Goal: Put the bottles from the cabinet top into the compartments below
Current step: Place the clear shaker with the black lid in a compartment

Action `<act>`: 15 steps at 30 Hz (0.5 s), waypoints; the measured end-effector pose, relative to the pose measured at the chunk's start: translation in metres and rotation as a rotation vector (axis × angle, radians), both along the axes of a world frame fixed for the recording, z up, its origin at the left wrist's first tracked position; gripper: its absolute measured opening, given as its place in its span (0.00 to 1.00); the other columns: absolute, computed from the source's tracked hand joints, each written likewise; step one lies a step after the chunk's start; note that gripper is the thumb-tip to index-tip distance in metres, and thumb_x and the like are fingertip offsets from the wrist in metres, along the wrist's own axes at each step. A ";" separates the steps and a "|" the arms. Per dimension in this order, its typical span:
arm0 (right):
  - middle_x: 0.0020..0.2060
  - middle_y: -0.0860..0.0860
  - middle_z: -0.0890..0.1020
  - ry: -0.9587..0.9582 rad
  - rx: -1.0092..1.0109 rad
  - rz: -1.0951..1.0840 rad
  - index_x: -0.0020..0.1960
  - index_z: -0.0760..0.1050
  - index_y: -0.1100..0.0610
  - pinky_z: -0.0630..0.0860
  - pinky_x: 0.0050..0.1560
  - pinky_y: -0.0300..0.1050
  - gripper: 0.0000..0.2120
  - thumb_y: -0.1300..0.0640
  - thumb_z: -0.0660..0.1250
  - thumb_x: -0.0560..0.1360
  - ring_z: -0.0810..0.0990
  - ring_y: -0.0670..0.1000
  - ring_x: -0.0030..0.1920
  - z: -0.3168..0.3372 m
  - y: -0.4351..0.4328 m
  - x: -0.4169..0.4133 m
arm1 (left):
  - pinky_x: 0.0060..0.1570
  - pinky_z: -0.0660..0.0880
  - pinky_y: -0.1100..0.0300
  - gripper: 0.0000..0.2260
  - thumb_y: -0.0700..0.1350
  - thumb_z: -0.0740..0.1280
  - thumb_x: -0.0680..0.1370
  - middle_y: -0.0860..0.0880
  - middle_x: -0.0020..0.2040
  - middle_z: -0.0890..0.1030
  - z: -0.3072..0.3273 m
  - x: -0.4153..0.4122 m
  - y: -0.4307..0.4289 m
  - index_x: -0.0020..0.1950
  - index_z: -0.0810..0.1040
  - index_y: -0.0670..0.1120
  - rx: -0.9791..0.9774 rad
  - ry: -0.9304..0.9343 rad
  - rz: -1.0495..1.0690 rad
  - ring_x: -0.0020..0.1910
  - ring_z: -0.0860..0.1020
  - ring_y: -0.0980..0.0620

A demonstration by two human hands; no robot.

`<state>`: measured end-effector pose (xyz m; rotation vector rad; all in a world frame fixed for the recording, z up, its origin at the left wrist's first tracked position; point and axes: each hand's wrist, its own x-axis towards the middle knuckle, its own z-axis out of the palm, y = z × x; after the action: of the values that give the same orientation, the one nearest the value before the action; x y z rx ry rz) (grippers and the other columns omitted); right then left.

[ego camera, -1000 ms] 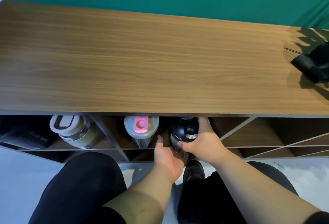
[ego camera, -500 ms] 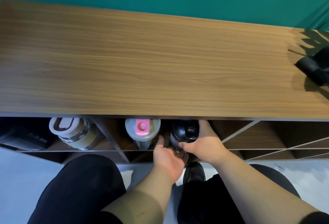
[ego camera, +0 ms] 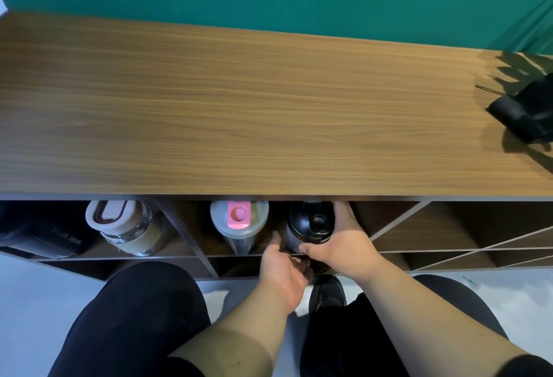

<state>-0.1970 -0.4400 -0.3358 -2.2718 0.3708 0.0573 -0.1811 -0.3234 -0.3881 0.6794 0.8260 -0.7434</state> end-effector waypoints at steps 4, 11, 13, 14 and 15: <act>0.70 0.47 0.65 0.040 0.096 -0.032 0.76 0.56 0.47 0.63 0.66 0.39 0.50 0.60 0.80 0.62 0.65 0.43 0.67 -0.002 -0.007 -0.015 | 0.70 0.69 0.46 0.25 0.55 0.57 0.84 0.39 0.68 0.77 0.015 -0.010 0.005 0.78 0.68 0.43 0.300 -0.086 -0.161 0.70 0.73 0.39; 0.78 0.51 0.59 0.123 0.471 -0.196 0.80 0.48 0.54 0.60 0.73 0.52 0.48 0.71 0.65 0.66 0.58 0.50 0.77 0.008 -0.005 -0.030 | 0.79 0.58 0.48 0.28 0.60 0.55 0.84 0.49 0.82 0.64 0.025 -0.019 0.014 0.82 0.59 0.53 0.601 -0.550 -0.279 0.79 0.63 0.47; 0.78 0.52 0.59 0.141 0.495 -0.202 0.80 0.49 0.53 0.62 0.71 0.50 0.49 0.67 0.65 0.63 0.59 0.52 0.77 0.008 -0.002 -0.030 | 0.80 0.55 0.47 0.29 0.63 0.53 0.83 0.51 0.81 0.64 0.030 -0.017 0.018 0.82 0.60 0.55 0.534 -0.518 -0.272 0.80 0.61 0.49; 0.78 0.53 0.59 0.147 0.514 -0.202 0.80 0.50 0.53 0.62 0.69 0.48 0.49 0.66 0.65 0.63 0.59 0.52 0.77 0.008 0.000 -0.031 | 0.80 0.55 0.46 0.29 0.65 0.52 0.82 0.53 0.80 0.65 0.033 -0.016 0.019 0.82 0.61 0.56 0.497 -0.516 -0.269 0.80 0.62 0.49; 0.78 0.54 0.60 0.154 0.531 -0.203 0.80 0.50 0.53 0.61 0.67 0.46 0.48 0.67 0.66 0.65 0.59 0.53 0.76 0.009 0.002 -0.031 | 0.80 0.55 0.46 0.29 0.65 0.51 0.82 0.53 0.80 0.66 0.036 -0.015 0.019 0.81 0.62 0.56 0.470 -0.521 -0.265 0.79 0.63 0.50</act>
<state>-0.2285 -0.4380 -0.3273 -1.7021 0.5893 0.2018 -0.1964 -0.3043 -0.3523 1.3579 0.4285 -0.5661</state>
